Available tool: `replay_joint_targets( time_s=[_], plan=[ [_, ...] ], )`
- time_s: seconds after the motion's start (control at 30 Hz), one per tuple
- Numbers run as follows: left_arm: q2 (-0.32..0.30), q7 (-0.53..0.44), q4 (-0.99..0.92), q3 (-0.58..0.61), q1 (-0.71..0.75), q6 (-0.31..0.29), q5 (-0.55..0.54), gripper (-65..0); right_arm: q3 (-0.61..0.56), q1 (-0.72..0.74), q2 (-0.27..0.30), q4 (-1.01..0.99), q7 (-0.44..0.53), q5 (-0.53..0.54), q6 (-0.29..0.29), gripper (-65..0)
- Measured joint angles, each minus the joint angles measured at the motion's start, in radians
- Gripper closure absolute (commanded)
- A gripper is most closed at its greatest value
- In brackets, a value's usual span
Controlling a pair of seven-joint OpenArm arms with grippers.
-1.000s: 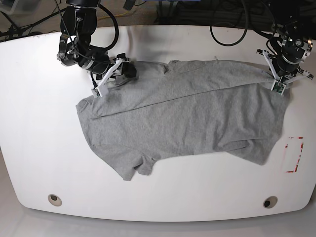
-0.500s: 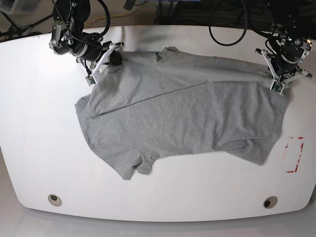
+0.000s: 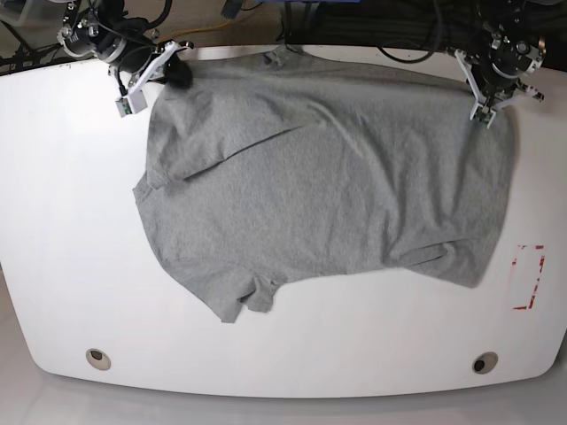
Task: Fold the T-shirt properly
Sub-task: 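Pull the held shirt edge further toward the robot with both grippers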
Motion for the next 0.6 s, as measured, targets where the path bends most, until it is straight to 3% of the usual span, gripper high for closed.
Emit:
replay_joint_targets(
  time_s=[0.2,0.43,0.6],
  plan=[
    [0.048,-0.007,0.0,-0.029,0.083,0.0,-0.009,0.0,0.052,-0.066,0.0,0.0,-0.005,0.04,0.008,0.0],
    [0.042,-0.004,0.0,-0.053,0.08,-0.003,0.0,0.0,0.055,-0.103,-0.037,0.007,0.008,0.047,0.009,0.0],
    [0.045,0.003,0.0,-0.064,0.037,-0.003,0.004,0.0,0.056,-0.111,-0.047,0.01,-0.006,0.101,0.051,0.0]
  ],
)
